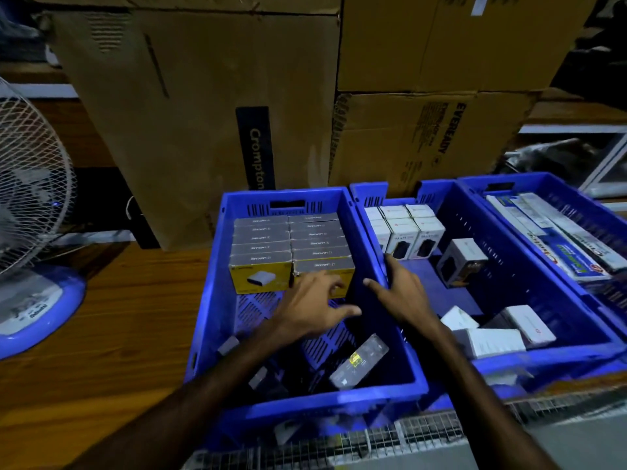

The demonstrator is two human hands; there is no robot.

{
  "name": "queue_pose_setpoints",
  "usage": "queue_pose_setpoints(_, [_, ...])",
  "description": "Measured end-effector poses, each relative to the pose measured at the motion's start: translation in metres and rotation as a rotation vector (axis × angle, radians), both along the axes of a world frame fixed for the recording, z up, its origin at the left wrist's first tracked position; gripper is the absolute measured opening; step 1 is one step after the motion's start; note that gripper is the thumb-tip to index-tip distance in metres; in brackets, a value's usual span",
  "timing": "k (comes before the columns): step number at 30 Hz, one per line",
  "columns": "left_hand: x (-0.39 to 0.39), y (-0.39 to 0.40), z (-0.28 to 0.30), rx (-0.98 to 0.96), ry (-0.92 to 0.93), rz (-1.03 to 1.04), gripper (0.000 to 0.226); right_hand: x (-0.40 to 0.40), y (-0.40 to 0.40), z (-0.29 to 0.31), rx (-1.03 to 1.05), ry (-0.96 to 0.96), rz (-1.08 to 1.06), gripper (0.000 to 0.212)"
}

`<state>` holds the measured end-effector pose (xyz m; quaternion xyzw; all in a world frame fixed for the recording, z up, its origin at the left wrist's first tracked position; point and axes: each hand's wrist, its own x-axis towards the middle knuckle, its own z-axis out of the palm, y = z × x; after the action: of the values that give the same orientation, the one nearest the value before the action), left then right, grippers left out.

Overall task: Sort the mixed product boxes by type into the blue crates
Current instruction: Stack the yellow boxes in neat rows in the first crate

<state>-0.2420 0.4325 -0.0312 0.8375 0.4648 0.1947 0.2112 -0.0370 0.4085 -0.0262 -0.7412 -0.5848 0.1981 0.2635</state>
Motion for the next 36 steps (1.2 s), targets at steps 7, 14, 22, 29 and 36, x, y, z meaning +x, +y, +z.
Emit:
queue_pose_setpoints(7, [0.014,-0.048,-0.011,-0.4,0.316,-0.283,0.088,0.007,-0.012,0.003,0.073,0.035,0.062,0.055])
queue_pose_setpoints(14, [-0.002,-0.04,-0.009,-0.36,0.146,-0.075,0.047,0.018,-0.02,0.006,0.145,0.083,0.085,0.048])
queue_pose_setpoints(22, [-0.083,-0.033,-0.007,-0.513,-0.645,-0.039,0.043,0.015,-0.044,0.023,0.272,0.293,0.3,0.031])
queue_pose_setpoints(29, [-0.092,-0.044,-0.003,-0.585,-1.035,0.03,0.049,-0.009,-0.052,0.044,0.126,0.218,0.528,0.062])
queue_pose_setpoints(36, [-0.1,-0.046,0.005,-0.518,-1.038,0.051,0.062,-0.019,-0.04,0.045,0.202,0.133,0.486,0.05])
